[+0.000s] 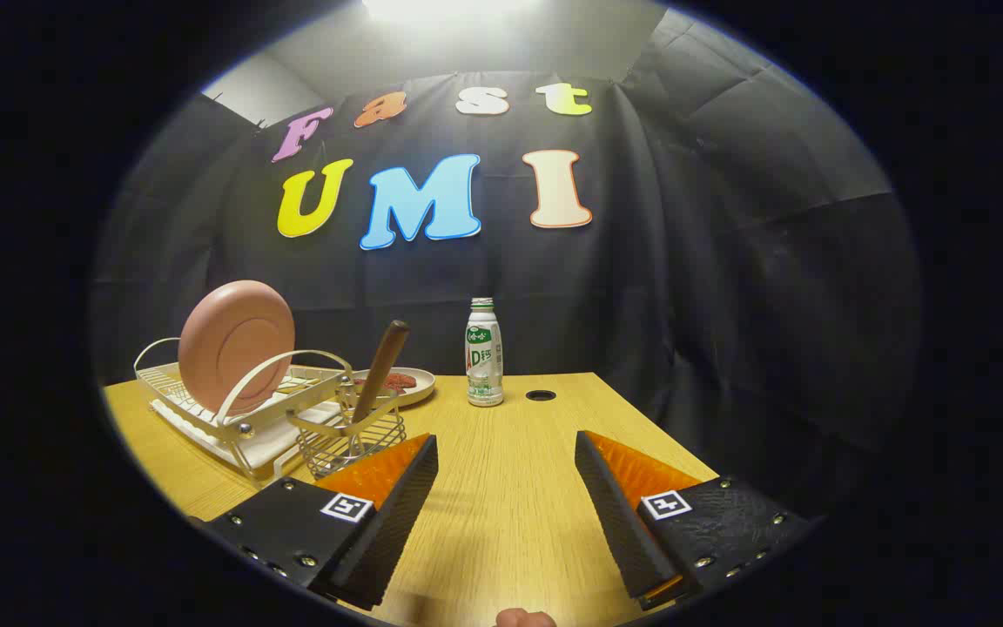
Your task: Take the plate from the dish rack, then take the spoon from the basket and place it into the plate.
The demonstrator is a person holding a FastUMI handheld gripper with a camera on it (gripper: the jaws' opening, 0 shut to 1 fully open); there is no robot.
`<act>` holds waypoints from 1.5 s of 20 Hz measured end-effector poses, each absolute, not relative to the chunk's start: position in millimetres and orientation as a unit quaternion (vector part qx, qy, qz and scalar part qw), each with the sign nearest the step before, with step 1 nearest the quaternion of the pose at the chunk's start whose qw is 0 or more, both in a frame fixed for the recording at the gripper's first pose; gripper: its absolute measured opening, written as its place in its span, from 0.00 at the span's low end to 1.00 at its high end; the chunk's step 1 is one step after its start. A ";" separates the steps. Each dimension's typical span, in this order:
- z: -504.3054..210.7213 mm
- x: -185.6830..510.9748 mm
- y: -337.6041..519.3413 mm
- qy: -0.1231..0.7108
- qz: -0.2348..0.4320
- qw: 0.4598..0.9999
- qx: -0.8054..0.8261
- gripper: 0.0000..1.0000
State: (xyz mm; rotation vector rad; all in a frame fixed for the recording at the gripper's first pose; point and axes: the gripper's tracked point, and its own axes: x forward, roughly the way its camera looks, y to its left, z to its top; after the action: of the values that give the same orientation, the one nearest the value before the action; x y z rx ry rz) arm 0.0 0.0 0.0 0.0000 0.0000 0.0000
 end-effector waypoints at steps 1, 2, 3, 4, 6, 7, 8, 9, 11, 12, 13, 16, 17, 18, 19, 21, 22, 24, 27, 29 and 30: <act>3.6 8.3 -3.4 -0.001 -0.004 1.000 0.003 0.96; 7.9 12.7 -6.0 0.001 -0.011 1.000 0.003 0.96; 17.1 12.1 -7.4 -0.003 -0.015 1.000 -0.001 0.97; 30.9 9.2 -8.9 -0.008 -0.019 1.000 -0.005 0.96; 57.1 -1.0 -11.0 -0.015 -0.028 0.999 -0.014 0.96; 73.1 -8.3 -9.4 -0.019 -0.030 0.999 -0.012 0.96; 89.4 -16.9 -5.3 -0.024 -0.031 0.999 -0.008 0.96; 105.3 -24.6 3.1 -0.026 -0.026 0.999 -0.003 0.96; 132.5 -38.7 18.0 -0.027 -0.025 0.999 -0.005 0.96; 145.9 -44.0 29.0 -0.028 -0.023 0.999 -0.009 0.96; 160.2 -49.3 36.4 -0.029 -0.026 0.999 -0.016 0.96; 197.4 -61.7 65.3 -0.032 -0.030 0.999 -0.020 0.96; 207.7 -63.8 74.5 -0.033 -0.030 0.999 -0.016 0.96; 214.3 -65.6 82.1 -0.033 -0.030 0.999 -0.010 0.96; 220.9 -67.5 89.2 -0.035 -0.030 0.999 -0.011 0.96; 232.0 -69.5 101.6 -0.035 -0.031 0.999 -0.019 0.96; 237.9 -70.0 109.2 -0.037 -0.028 0.999 -0.021 0.96; 247.5 -66.8 121.1 -0.030 -0.029 0.999 -0.032 0.96; 257.2 -59.3 144.8 0.001 -0.025 0.999 -0.033 0.96; 259.3 -51.8 163.0 0.028 -0.017 0.999 -0.031 0.96; 258.8 -48.4 173.6 0.044 -0.010 0.999 -0.027 0.96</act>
State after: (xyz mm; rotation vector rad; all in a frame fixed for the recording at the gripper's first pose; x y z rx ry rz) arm -48.4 173.6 258.8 -0.0540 0.0873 -0.0203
